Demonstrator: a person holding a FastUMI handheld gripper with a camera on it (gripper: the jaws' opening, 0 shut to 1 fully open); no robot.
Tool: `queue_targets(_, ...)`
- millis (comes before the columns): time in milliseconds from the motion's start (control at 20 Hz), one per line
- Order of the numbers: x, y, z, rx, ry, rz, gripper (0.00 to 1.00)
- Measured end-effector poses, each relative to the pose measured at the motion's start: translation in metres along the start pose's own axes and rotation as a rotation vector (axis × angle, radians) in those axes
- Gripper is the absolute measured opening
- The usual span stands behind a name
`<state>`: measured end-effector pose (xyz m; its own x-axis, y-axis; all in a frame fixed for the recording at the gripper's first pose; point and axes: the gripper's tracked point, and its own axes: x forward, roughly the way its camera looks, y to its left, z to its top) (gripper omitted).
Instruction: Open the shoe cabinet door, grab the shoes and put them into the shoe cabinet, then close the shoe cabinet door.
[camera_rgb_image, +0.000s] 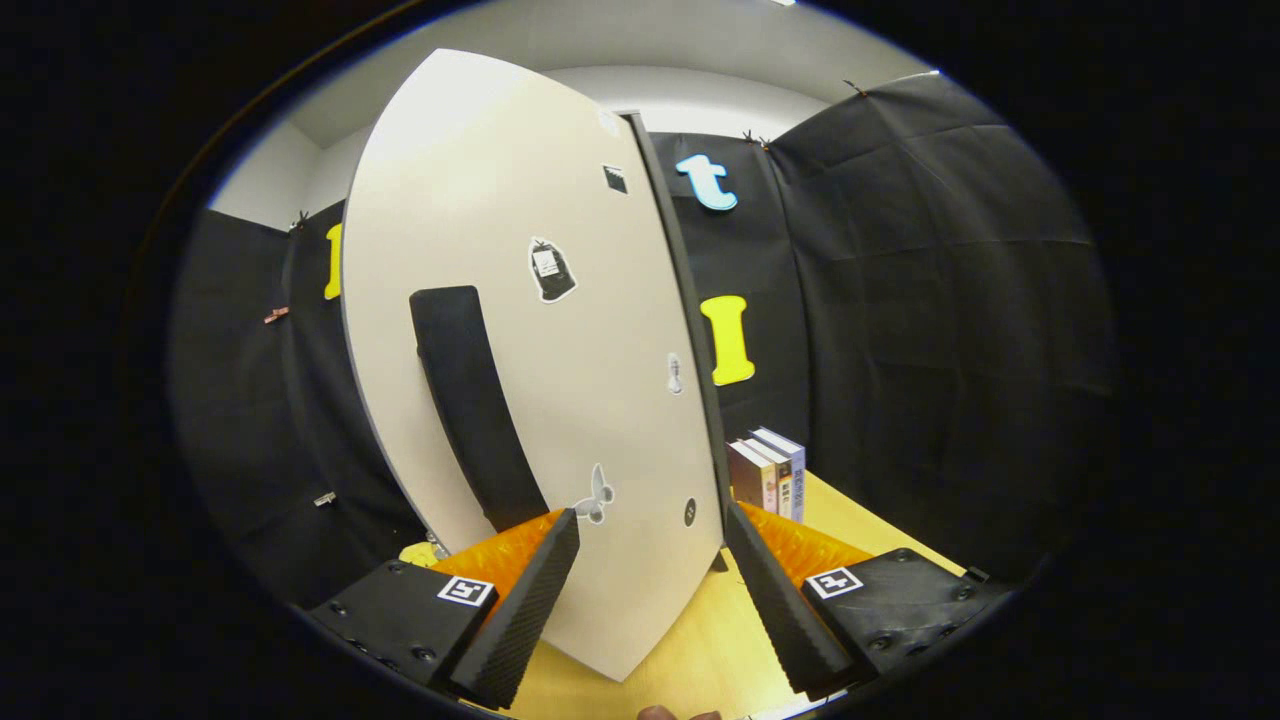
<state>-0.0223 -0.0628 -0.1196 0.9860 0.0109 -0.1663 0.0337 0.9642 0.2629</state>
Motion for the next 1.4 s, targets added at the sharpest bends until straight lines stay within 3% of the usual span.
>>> queue_targets(750, -0.001, 0.099, 0.026, -0.115, -0.053, 0.101, 0.98)
queue_targets(1400, -0.004, 0.113, 0.025, -0.185, -0.090, 0.135, 0.98)
